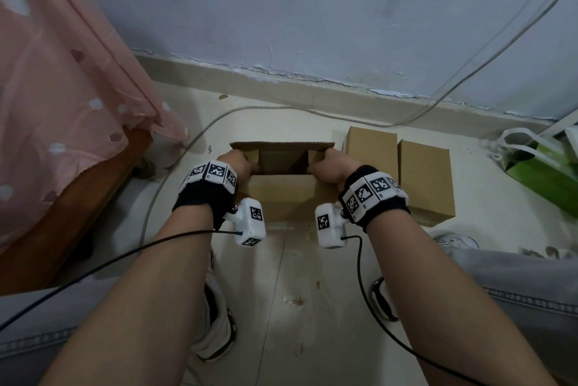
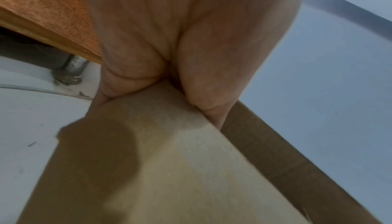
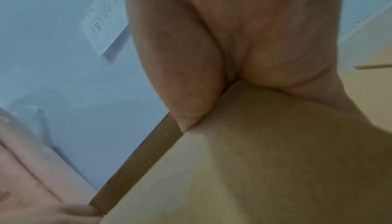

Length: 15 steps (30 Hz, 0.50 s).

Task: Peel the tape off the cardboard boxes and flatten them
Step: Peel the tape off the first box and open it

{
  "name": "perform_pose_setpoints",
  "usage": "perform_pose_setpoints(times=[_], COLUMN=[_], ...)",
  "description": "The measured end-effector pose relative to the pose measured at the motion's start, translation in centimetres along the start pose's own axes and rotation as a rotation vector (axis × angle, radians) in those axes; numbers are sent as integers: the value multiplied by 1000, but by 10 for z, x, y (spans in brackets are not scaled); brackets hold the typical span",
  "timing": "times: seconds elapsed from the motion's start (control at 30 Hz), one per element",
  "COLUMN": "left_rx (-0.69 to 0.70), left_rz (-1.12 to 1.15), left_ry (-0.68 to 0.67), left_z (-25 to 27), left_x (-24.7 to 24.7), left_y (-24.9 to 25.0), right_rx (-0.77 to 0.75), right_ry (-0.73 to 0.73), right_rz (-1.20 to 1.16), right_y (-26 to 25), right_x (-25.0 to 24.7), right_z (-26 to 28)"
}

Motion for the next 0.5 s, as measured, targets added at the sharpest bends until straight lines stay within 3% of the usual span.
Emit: perform_pose_setpoints(times=[0.17, 0.43, 0.5], left_rx=[22, -58, 4], left_rz=[11, 306, 457], left_ry=[2, 44, -10], left_z=[1, -1, 3], left_x=[-11, -28, -20], left_y=[3, -21, -18], right_rx=[-7, 22, 11], right_ry=[-7, -61, -41], right_rz=[-57, -438, -467], right_y=[4, 18, 16], right_x=[-5, -21, -25], right_z=[-2, -6, -5])
Point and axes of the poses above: each hand's wrist, its own z-axis away from the middle knuckle, its own x-axis out of the palm, y = z × x, the point moved 10 cm from there along -z, towards the middle knuckle, and after that the axes turned 4 degrees about -z, right-handed, at the moved point
